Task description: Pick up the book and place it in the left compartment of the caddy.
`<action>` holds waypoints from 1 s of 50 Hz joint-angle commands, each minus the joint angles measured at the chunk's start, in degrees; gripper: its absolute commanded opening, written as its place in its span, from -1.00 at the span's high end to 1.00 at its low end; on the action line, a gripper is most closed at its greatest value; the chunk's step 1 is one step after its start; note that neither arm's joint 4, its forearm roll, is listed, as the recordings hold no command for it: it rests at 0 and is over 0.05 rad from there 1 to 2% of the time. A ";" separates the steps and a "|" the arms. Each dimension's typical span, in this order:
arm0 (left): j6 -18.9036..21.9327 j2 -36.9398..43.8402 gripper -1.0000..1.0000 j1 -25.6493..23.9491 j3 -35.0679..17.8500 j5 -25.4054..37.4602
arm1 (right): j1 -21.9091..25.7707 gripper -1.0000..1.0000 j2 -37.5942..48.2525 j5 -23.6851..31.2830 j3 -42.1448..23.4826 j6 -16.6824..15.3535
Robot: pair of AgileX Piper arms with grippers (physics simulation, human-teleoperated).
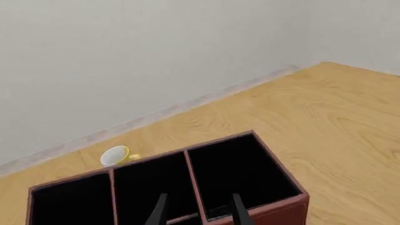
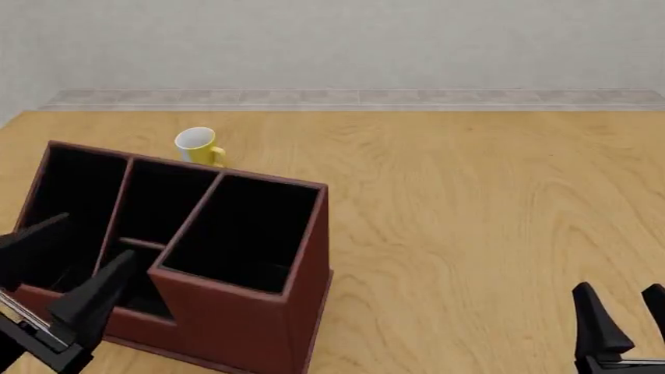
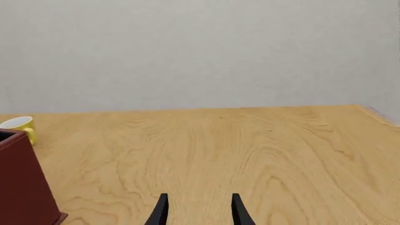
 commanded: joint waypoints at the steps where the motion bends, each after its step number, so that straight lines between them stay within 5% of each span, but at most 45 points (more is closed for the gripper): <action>1: 1.69 6.82 -1.00 -10.71 -10.57 9.31 | -0.25 -1.00 0.01 -0.10 0.02 0.38; 12: 1.57 10.05 -1.00 -19.84 -17.09 20.25 | -0.27 -1.00 -0.01 -0.06 0.06 0.17; 26: 3.72 15.26 -1.00 -33.49 -19.17 30.17 | -0.40 -1.00 -0.04 0.05 -0.08 -0.10; 40: 1.64 17.81 -1.00 -35.75 -20.11 32.59 | -0.60 -1.00 -0.02 -0.05 -0.05 0.22; 50: 0.00 18.69 -1.00 -36.90 -16.02 32.01 | -0.74 -1.00 0.00 -0.17 0.02 0.49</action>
